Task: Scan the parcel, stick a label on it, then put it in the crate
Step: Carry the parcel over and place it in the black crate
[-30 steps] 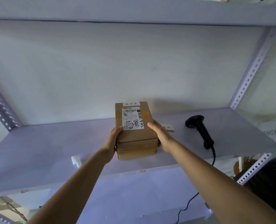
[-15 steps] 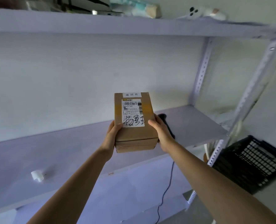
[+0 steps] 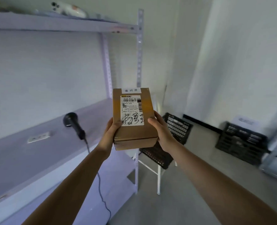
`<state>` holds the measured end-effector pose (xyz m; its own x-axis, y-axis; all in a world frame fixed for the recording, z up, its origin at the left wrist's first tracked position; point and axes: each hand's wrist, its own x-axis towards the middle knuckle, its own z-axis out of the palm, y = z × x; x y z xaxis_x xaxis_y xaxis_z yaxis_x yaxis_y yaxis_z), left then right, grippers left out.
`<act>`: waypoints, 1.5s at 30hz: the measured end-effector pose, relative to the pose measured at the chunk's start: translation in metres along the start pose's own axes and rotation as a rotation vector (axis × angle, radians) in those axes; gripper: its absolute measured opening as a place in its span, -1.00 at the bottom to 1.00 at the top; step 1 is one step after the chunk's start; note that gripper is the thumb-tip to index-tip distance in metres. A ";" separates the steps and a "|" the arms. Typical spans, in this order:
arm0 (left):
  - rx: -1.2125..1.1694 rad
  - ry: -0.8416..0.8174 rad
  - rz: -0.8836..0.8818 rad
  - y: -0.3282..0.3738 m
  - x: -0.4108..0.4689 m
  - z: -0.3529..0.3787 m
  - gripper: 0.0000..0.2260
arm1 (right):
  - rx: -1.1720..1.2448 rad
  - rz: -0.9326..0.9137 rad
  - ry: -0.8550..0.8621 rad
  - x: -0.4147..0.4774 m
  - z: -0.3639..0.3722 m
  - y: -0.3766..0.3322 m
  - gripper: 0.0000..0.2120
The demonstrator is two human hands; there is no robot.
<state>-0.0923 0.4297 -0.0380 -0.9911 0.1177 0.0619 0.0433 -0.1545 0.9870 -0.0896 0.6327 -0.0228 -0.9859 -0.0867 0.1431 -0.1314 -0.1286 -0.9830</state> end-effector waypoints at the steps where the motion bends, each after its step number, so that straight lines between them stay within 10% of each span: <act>1: 0.002 -0.033 -0.004 -0.006 0.002 0.022 -0.52 | 0.001 -0.005 0.026 -0.008 -0.023 -0.001 -0.65; 22: -0.076 -0.454 -0.072 -0.096 0.099 0.325 -0.44 | -0.095 -0.053 0.421 -0.055 -0.321 -0.011 -0.61; 45: -0.063 -0.153 -0.142 -0.162 0.401 0.413 -0.39 | -0.035 0.083 0.127 0.275 -0.516 0.035 -0.64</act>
<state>-0.4452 0.9067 -0.1118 -0.9558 0.2897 -0.0510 -0.1084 -0.1858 0.9766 -0.4185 1.1142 -0.0772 -0.9984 0.0299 0.0475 -0.0501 -0.0919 -0.9945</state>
